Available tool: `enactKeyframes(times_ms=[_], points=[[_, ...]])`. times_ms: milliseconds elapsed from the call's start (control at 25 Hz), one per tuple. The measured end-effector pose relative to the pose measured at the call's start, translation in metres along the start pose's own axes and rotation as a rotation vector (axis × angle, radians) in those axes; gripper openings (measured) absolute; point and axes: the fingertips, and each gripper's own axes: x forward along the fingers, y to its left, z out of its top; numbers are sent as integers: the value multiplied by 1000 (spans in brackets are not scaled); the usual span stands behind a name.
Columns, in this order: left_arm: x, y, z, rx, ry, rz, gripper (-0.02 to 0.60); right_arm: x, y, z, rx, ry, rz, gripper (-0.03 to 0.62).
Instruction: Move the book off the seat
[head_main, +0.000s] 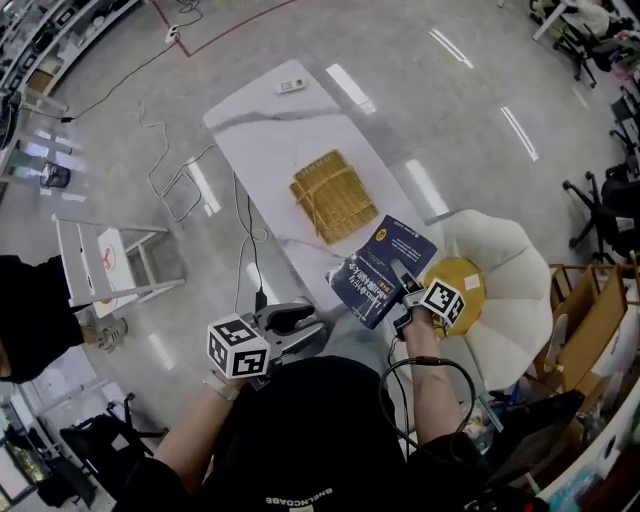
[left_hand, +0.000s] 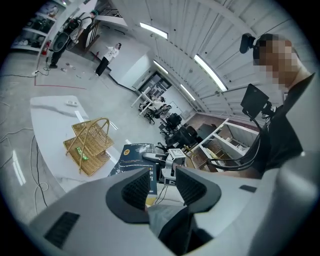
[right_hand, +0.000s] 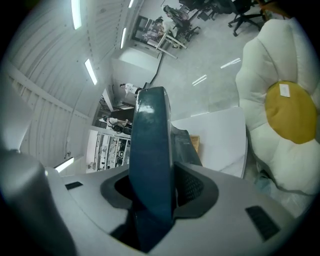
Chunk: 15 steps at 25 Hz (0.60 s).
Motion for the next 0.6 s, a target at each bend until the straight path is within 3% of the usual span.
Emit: enactKeyframes(times_ms=[280, 600], points=[[23, 24, 0, -73, 12, 61, 166, 56, -54, 19, 40, 10, -28, 183], [11, 46, -21, -155, 21, 138, 166, 107, -86, 18, 114, 7, -51, 183]])
